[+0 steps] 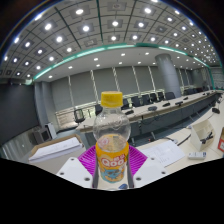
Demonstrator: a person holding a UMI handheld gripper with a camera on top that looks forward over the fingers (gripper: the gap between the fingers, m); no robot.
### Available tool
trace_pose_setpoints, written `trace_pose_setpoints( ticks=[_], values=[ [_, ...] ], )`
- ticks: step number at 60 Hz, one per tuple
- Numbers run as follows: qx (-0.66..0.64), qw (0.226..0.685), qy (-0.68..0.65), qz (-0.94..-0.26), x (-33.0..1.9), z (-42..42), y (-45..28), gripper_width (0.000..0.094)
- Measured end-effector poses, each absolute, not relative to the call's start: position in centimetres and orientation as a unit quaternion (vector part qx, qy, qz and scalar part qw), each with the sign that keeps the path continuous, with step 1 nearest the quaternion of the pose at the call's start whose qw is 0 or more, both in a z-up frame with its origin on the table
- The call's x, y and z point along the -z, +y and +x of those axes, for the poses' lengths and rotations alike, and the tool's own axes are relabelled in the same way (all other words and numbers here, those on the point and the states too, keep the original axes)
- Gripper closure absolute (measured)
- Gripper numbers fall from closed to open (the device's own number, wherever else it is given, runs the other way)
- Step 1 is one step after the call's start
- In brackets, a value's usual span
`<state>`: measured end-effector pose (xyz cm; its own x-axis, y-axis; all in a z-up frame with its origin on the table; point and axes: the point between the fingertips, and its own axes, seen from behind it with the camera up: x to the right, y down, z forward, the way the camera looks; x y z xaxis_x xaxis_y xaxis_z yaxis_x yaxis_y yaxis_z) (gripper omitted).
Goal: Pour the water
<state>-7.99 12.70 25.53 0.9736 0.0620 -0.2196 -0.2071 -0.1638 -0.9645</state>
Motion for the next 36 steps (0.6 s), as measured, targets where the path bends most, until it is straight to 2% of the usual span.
trace_pose_setpoints(
  ticks=[9, 20, 21, 22, 34, 36],
  values=[
    [-0.025, 0.629, 0.004, -0.777, -20.6, -2.5, 15.4, 0.0534],
    [-0.023, 0.589, -0.024, -0.807, -13.8, -0.8, 17.3, 0.0534],
    [-0.022, 0.587, -0.028, -0.809, -11.6, -0.1, 18.7, 0.0534],
    [-0.023, 0.584, -0.03, -0.811, -12.1, -0.6, 17.9, 0.0534],
    [-0.038, 0.566, -0.05, -0.822, -7.0, -0.3, 18.5, 0.0529],
    [-0.044, 0.579, -0.049, -0.813, -7.3, -0.3, 18.6, 0.0529]
  ],
)
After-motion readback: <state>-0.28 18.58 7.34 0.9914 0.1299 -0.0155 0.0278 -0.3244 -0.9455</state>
